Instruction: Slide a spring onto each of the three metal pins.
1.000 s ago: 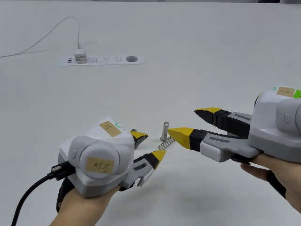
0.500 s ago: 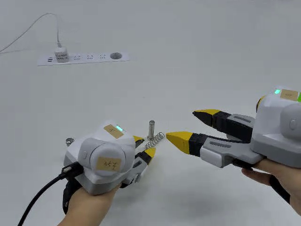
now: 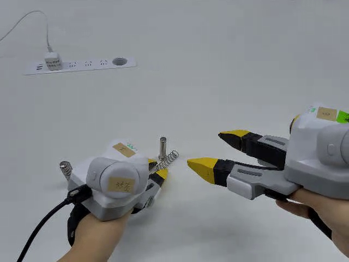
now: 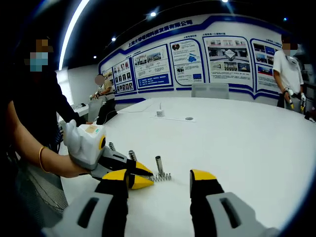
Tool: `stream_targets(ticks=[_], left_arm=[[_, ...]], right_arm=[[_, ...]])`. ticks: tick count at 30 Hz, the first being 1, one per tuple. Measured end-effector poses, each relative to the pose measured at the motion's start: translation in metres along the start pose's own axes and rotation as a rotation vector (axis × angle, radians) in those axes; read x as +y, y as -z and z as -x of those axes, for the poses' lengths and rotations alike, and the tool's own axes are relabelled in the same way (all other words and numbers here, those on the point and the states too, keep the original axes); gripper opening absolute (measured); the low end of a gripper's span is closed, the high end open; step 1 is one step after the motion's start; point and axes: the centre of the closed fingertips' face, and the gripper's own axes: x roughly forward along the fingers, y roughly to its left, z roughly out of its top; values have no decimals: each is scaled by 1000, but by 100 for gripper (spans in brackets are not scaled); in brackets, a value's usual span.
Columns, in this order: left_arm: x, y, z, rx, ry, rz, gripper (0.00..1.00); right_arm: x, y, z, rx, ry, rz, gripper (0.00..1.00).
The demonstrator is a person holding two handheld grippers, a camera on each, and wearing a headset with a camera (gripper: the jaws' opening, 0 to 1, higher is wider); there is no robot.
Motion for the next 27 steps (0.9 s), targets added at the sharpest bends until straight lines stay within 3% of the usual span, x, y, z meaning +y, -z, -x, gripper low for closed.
stream_targets(ticks=[16, 23, 27], left_arm=[[-8, 0, 0, -2, 39, -25, 10], [-11, -7, 9, -23, 61, -15, 10], [-12, -18, 18, -61, 72, 8, 10]], right_arm=[[-1, 0, -1, 2, 12, -28, 51], [-2, -1, 0, 0, 15, -49, 51], [-1, -3, 0, -6, 8, -54, 51]])
